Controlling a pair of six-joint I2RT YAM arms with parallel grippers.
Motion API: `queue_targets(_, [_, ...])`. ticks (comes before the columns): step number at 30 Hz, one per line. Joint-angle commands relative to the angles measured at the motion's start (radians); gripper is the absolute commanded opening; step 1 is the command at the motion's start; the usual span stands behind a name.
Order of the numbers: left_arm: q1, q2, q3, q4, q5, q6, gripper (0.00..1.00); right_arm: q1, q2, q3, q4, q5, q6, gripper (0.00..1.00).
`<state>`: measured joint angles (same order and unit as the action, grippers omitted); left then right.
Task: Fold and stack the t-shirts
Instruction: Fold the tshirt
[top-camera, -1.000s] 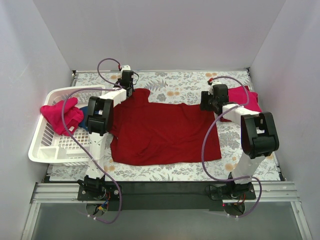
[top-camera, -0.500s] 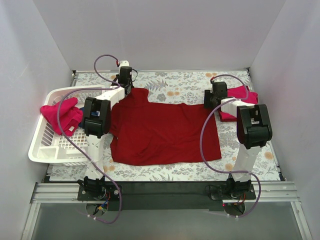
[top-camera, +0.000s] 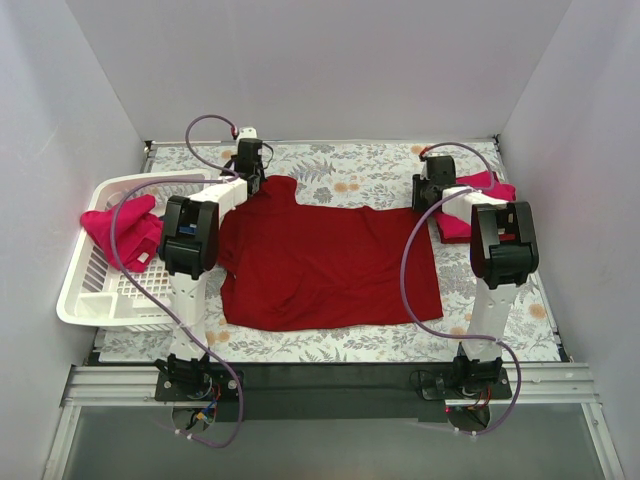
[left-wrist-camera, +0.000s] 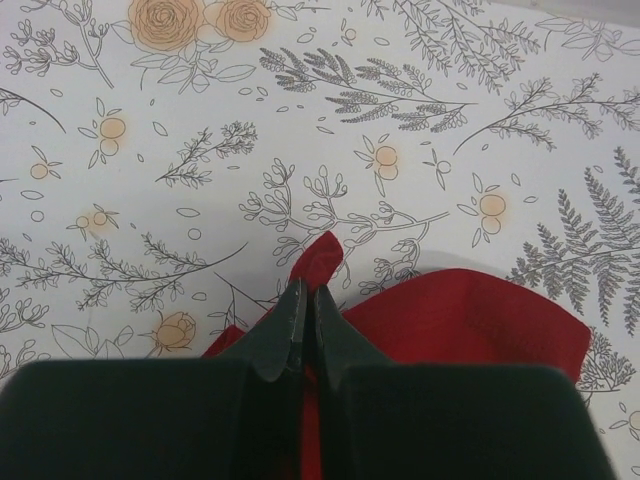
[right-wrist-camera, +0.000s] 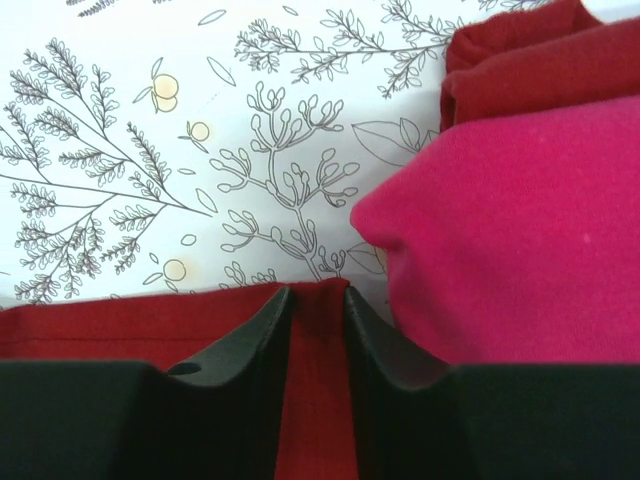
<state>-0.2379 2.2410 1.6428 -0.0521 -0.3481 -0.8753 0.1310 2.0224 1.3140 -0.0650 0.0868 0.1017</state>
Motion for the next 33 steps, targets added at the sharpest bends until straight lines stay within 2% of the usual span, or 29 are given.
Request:
queue_targets(1, [0.003,-0.118,-0.018,0.035,0.026,-0.007,0.0,-0.005,0.033,0.044,-0.047,-0.078,-0.011,0.22])
queue_targets(3, [0.005,-0.136,-0.038,0.034,0.029,-0.01,0.0,-0.007,0.029,0.039,-0.047,-0.106,-0.014,0.04])
queue_targets(4, [0.003,-0.145,-0.046,0.037,0.031,-0.013,0.0,-0.005,0.026,0.037,-0.045,-0.114,-0.013,0.01])
queue_targets(8, [0.003,-0.213,-0.112,0.046,0.041,-0.033,0.0,-0.007,-0.008,0.024,-0.045,-0.154,-0.022,0.01])
queue_targets(13, [0.003,-0.377,-0.273,0.135,0.061,-0.068,0.0,-0.005,-0.149,-0.054,-0.029,-0.191,-0.039,0.01])
queue_targets(15, [0.005,-0.459,-0.351,0.169,0.131,-0.088,0.0,-0.005,-0.262,-0.1,-0.024,-0.241,-0.056,0.01])
queue_targets(18, [0.003,-0.509,-0.402,0.169,0.179,-0.109,0.0,-0.005,-0.328,-0.145,-0.025,-0.263,-0.063,0.01])
queue_targets(25, [0.002,-0.704,-0.622,0.173,0.193,-0.169,0.0,-0.007,-0.556,-0.353,-0.025,-0.256,-0.043,0.01])
queue_targets(33, [-0.027,-1.03,-0.903,0.173,0.199,-0.235,0.0,-0.005,-0.861,-0.542,-0.07,-0.188,-0.026,0.01])
